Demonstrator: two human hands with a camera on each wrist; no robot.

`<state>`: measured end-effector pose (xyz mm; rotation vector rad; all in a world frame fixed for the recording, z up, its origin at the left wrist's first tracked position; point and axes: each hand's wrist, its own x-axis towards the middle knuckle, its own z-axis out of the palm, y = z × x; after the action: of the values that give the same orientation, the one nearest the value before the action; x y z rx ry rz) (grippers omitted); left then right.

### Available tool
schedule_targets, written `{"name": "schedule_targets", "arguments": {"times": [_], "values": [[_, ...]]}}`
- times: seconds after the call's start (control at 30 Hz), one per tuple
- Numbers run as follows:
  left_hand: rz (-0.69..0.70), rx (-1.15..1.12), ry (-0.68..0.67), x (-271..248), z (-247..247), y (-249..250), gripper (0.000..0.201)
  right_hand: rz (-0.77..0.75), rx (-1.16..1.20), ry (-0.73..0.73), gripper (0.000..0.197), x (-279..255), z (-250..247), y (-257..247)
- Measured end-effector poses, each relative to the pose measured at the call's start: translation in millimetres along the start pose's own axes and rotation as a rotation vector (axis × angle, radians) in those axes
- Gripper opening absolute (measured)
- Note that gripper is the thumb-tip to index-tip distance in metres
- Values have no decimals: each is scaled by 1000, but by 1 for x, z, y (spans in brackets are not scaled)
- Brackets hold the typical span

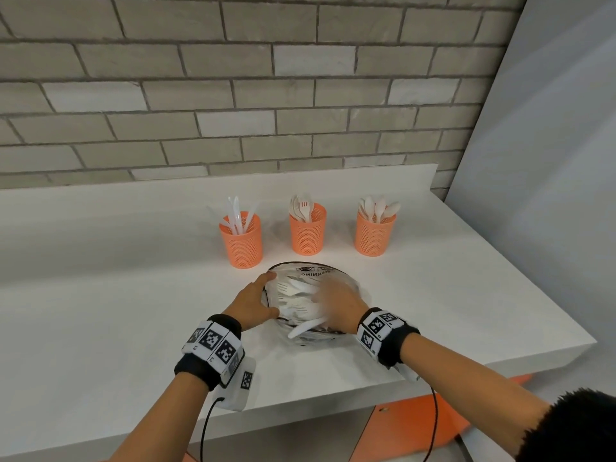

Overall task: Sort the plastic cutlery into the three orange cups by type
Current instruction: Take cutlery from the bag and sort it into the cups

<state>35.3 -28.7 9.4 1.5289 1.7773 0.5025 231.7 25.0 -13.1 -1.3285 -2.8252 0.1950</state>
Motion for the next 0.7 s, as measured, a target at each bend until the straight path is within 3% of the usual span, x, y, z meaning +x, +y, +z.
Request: {"name": "schedule_targets", "arguments": {"times": [0.17,0.37,0.7], "values": [[-3,16,-21,-2,-3,1,78,30,25,-26,47,2,-6,-4],[-5,-70,-37,-1,-6,2,75,72,77,-40,34,3,-9,-6],[-9,-100,-40,-3,-9,2,69,169,236,-54,44,9,-25,0]]}}
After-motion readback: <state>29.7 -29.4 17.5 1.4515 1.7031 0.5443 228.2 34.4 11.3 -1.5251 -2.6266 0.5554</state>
